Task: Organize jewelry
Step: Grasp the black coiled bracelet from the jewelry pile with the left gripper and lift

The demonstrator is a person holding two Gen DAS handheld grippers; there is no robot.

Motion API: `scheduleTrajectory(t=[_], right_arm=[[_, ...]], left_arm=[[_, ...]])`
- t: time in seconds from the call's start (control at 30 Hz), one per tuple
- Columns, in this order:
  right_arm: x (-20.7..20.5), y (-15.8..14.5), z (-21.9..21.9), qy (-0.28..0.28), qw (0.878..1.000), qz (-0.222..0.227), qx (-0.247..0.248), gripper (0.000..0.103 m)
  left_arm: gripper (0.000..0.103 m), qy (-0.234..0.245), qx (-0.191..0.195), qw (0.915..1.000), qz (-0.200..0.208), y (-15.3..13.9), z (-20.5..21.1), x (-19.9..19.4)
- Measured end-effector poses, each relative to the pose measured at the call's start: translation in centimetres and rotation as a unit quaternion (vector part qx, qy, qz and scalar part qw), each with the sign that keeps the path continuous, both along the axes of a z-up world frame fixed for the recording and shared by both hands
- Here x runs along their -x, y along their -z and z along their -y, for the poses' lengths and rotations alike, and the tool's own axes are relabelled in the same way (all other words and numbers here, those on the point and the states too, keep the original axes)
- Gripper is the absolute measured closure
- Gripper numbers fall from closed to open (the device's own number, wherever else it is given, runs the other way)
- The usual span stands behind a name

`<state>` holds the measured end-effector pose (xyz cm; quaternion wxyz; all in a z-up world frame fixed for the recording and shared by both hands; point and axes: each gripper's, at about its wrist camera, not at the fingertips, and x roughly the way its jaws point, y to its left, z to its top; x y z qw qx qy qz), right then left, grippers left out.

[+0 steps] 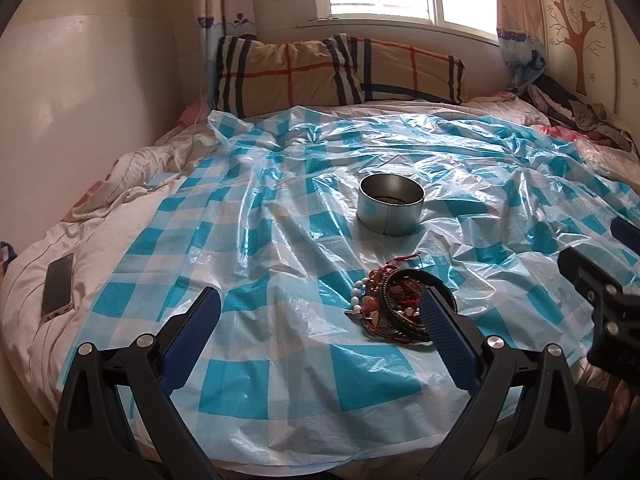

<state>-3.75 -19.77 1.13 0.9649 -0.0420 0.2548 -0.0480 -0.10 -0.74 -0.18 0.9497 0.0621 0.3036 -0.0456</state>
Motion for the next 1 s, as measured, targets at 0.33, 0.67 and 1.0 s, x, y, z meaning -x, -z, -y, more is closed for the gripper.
scheduleTrajectory(t=[0.33, 0.67, 1.0], right_arm=[[-4.7, 0.2, 2.9, 0.022, 0.998, -0.036, -0.043, 0.007], [-6.6, 1.4, 4.9, 0.025, 0.994, -0.057, -0.095, 0.007], [-7.7, 3.0, 4.2, 0.008, 0.992, -0.082, -0.098, 0.007]], left_arm=[[0.019, 0.058, 0.001, 0.9967, -0.056, 1.4, 3.0, -3.9], [0.039, 0.083, -0.04, 0.9896, -0.11, 4.2, 5.0, -9.2], [0.092, 0.106, -0.021, 0.9818, -0.156, 6.1, 5.4, -10.5]])
